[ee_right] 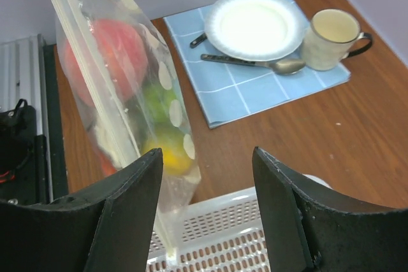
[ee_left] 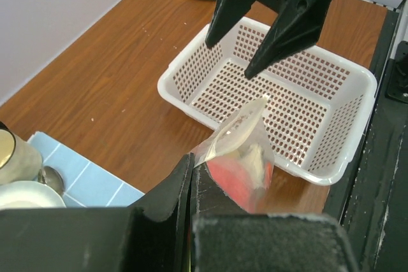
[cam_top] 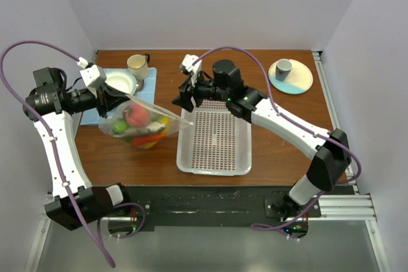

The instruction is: Open the zip-top bag and remove the fake food

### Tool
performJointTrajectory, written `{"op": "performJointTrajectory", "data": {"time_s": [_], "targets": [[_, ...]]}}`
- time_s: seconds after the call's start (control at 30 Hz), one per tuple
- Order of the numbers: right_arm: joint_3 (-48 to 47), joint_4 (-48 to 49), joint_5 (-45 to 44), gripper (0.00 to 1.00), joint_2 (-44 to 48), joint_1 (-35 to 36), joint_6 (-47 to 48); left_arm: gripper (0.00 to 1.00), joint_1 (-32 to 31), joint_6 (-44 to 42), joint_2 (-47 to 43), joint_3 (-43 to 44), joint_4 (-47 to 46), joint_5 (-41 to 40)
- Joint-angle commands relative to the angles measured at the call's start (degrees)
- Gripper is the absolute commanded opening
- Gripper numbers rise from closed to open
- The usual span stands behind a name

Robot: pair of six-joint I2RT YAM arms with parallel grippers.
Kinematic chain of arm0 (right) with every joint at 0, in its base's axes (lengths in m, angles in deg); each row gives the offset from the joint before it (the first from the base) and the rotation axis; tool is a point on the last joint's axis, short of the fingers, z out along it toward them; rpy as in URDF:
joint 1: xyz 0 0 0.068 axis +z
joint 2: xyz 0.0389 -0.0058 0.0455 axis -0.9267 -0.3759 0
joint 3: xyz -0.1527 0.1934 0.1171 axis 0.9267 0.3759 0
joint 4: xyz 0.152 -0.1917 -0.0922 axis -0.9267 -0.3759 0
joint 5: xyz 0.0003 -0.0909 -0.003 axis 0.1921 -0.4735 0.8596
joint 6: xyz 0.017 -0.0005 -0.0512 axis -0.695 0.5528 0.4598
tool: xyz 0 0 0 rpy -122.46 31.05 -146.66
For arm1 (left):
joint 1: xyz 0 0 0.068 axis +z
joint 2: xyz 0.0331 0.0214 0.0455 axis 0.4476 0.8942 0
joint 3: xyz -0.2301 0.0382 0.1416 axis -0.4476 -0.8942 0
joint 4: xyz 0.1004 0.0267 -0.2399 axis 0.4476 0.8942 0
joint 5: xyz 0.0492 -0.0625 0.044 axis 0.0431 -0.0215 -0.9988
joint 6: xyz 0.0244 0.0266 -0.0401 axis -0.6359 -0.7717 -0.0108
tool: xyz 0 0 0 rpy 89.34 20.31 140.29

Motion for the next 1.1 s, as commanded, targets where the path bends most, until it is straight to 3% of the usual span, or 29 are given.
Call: {"op": "performJointTrajectory", "data": {"time_s": [0.0,0.33,0.9,1.0,1.07], "targets": [[-0.3,2.8,0.3,0.62,-1.2,2.5,-1.0,0.0,-0.3,-3.6,-1.0,-0.9,1.7,1.8],[2.0,3.6,1.6,0.59,-0.1,3.8,-1.7,0.0,-0.8,-4.3,-0.3,-1.9,1.7,2.3],[0.8,6.5,5.5,0.51,-6.0,4.6,-5.1,0.0,-1.7,-2.8,-1.8,-1.7,1.7,2.9],[0.2,6.3,6.1,0.34,-7.5,5.3,-6.6,0.0,-1.9,-2.4,-1.8,-1.8,1.7,3.6],[-1.1,6.2,6.4,0.17,-8.6,5.3,-6.9,0.0,-2.4,-1.7,-1.9,-2.0,1.7,3.6]]}}
